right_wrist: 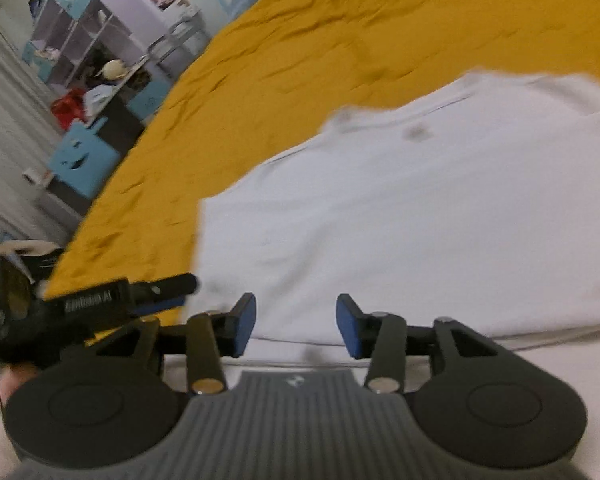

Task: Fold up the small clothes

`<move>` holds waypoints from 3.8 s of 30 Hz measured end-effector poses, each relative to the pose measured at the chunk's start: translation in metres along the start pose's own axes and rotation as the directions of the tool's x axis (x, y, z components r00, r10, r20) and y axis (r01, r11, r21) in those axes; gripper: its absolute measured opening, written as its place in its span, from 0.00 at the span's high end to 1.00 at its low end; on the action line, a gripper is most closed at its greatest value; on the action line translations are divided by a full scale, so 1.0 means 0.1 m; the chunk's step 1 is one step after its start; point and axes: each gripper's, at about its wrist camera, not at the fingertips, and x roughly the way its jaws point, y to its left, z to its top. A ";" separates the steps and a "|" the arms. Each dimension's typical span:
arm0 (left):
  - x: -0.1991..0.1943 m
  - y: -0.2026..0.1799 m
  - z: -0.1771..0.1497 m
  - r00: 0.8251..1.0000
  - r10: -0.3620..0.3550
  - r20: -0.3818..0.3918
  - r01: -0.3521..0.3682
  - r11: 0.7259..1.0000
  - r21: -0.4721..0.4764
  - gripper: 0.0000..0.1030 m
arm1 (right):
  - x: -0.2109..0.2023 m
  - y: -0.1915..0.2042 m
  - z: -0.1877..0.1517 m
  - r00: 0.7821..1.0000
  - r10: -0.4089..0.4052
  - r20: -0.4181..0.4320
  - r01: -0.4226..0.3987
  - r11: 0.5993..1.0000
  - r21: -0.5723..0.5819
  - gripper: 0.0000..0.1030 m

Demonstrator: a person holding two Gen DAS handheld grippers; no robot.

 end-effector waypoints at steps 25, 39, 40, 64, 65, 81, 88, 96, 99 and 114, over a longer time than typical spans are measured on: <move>-0.42 -0.64 0.37 0.981 -0.010 0.194 -0.020 0.988 0.151 0.95 | -0.93 -1.67 -0.27 0.893 -0.444 0.076 0.445 0.842 -0.305 0.96; 0.35 -0.18 0.07 0.974 0.221 0.048 -0.226 0.955 0.192 0.93 | -0.91 -1.83 -0.34 0.900 -0.436 0.014 0.425 0.869 -0.253 1.00; 0.34 -0.19 0.07 0.972 0.230 0.049 -0.235 0.949 0.208 0.86 | -0.91 -1.85 -0.34 0.901 -0.433 0.009 0.422 0.874 -0.242 1.00; 0.14 0.08 0.73 0.969 0.183 0.164 -0.194 0.979 0.055 0.39 | -1.07 -2.20 0.67 0.963 -0.238 0.126 0.220 0.966 0.138 0.64; 0.20 0.07 0.73 0.969 0.193 0.157 -0.206 0.976 0.072 0.39 | -0.97 -2.23 0.73 0.963 -0.242 0.122 0.223 0.963 0.150 0.64; 0.82 0.18 0.89 0.964 0.219 0.151 -0.239 0.962 0.130 0.93 | -0.05 -2.78 1.41 0.967 -0.215 0.135 0.174 0.949 0.263 1.00; 0.97 0.11 0.87 0.921 0.357 0.152 -0.381 0.907 0.180 0.94 | 0.08 -2.84 1.35 0.953 -0.289 0.094 0.248 0.920 0.304 1.00; 0.20 -0.27 0.83 0.915 0.338 0.221 -0.396 0.858 0.327 0.79 | -0.51 -2.21 1.43 0.931 -0.346 0.118 0.344 0.938 0.034 0.85; -0.17 -0.53 0.71 0.916 0.316 0.247 -0.395 0.817 0.420 0.72 | -0.87 -1.87 1.36 0.939 -0.314 0.140 0.326 0.943 -0.070 0.73; -1.86 -1.42 -0.89 0.982 0.102 0.161 -0.189 0.628 0.755 0.67 | -2.89 -0.49 -0.51 0.952 -0.185 0.245 0.287 0.818 -0.498 0.60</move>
